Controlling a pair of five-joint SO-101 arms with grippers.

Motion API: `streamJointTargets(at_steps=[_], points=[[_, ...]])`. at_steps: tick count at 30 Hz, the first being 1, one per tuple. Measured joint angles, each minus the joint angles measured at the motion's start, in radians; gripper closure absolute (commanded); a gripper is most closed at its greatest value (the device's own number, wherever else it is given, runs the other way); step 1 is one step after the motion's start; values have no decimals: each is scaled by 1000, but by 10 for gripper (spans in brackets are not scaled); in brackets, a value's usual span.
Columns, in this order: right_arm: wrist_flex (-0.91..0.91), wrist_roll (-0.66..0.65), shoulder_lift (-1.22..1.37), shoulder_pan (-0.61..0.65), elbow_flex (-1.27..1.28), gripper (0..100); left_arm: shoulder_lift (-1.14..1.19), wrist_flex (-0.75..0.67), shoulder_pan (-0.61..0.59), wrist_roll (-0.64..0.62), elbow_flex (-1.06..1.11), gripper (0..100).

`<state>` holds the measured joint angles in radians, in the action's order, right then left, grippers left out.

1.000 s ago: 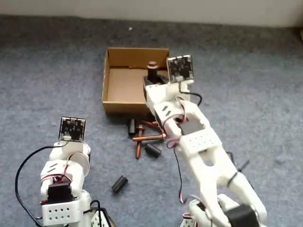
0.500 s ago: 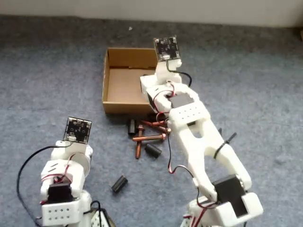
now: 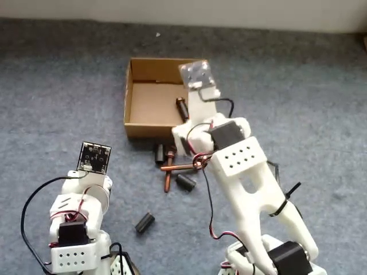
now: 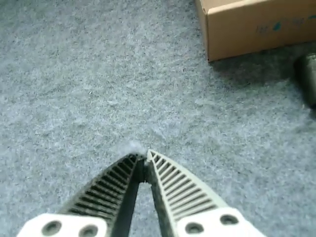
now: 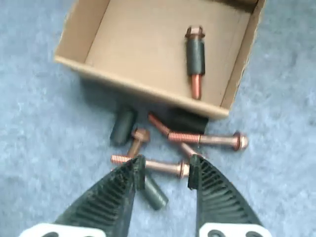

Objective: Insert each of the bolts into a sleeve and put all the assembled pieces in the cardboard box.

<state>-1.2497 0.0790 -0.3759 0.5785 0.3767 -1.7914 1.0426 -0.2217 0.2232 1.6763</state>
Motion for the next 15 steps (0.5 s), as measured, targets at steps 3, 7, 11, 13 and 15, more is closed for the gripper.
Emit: streamJointTargets(at_steps=[3, 7, 11, 13, 15], points=[[-104, -54, 0, 40, 43, 857, 0, 0, 0, 0, 0, 983], [-124, -152, 0, 87, 129, 857, 0, 0, 0, 0, 0, 983], [-58, -212, 0, 132, 253, 857, 0, 0, 0, 0, 0, 983], [-2, -226, 0, 147, 307, 857, 0, 0, 0, 0, 0, 983], [54, -229, 0, 153, 345, 857, 0, 0, 0, 0, 0, 983]])
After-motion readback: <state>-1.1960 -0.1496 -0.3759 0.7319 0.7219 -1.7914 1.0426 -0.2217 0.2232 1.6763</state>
